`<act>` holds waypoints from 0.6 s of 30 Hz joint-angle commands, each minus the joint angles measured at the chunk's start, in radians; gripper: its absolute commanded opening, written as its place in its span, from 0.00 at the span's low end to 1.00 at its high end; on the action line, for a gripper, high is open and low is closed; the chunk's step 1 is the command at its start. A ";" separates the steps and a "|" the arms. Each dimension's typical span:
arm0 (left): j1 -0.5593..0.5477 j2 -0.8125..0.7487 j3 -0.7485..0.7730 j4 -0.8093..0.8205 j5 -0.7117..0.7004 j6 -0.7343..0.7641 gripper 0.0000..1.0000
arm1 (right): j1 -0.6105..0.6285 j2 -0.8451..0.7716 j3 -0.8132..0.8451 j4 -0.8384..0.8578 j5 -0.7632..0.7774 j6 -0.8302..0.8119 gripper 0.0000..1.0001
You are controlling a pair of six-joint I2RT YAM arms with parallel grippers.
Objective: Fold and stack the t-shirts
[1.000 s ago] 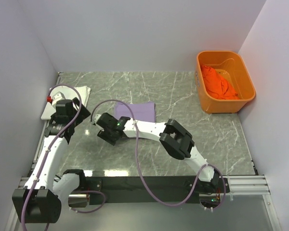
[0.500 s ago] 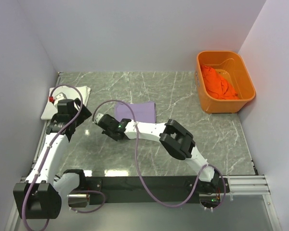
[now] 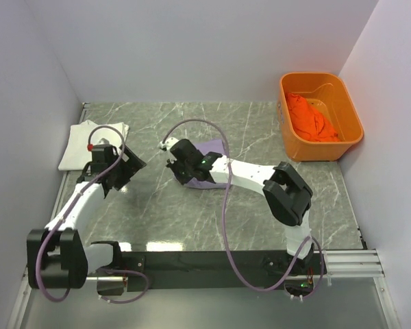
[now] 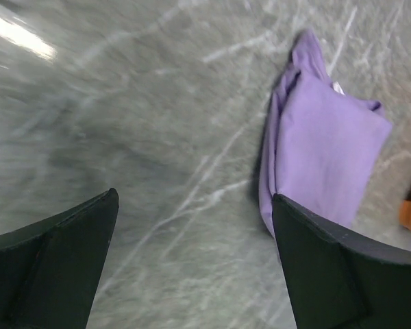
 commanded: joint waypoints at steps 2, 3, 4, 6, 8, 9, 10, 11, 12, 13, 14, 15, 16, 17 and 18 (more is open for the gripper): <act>-0.048 0.083 -0.030 0.209 0.158 -0.143 0.99 | -0.025 -0.052 -0.032 0.099 -0.113 0.060 0.00; -0.062 0.126 -0.027 0.224 0.158 -0.155 0.99 | -0.029 -0.052 -0.036 0.112 -0.125 0.070 0.00; -0.073 0.151 -0.013 0.258 0.164 -0.176 0.99 | -0.035 -0.055 -0.048 0.118 -0.134 0.074 0.00; -0.099 0.224 -0.002 0.288 0.178 -0.203 0.99 | -0.039 -0.061 -0.062 0.138 -0.153 0.080 0.00; -0.116 0.272 -0.002 0.386 0.192 -0.242 0.99 | -0.043 -0.067 -0.074 0.145 -0.160 0.083 0.00; -0.121 0.298 -0.005 0.416 0.210 -0.258 0.99 | -0.046 -0.067 -0.078 0.153 -0.171 0.085 0.00; -0.124 0.351 -0.007 0.445 0.224 -0.270 1.00 | -0.049 -0.067 -0.084 0.158 -0.180 0.093 0.00; -0.131 0.379 -0.007 0.500 0.238 -0.297 0.99 | -0.055 -0.067 -0.087 0.162 -0.186 0.096 0.00; -0.137 0.437 -0.001 0.518 0.252 -0.308 0.99 | -0.057 -0.069 -0.094 0.170 -0.196 0.102 0.00; -0.141 0.462 0.004 0.534 0.263 -0.325 0.99 | -0.060 -0.072 -0.099 0.175 -0.200 0.105 0.00; -0.153 0.487 0.007 0.561 0.270 -0.333 0.99 | -0.062 -0.075 -0.104 0.181 -0.202 0.105 0.00; -0.159 0.522 0.010 0.577 0.276 -0.341 0.99 | -0.065 -0.078 -0.108 0.190 -0.202 0.108 0.00; -0.168 0.533 0.013 0.589 0.273 -0.354 0.99 | -0.066 -0.081 -0.114 0.191 -0.208 0.108 0.00; -0.185 0.545 0.013 0.600 0.266 -0.358 0.99 | -0.068 -0.084 -0.116 0.195 -0.211 0.109 0.00; -0.196 0.565 0.016 0.609 0.257 -0.359 0.99 | -0.071 -0.089 -0.119 0.201 -0.214 0.114 0.00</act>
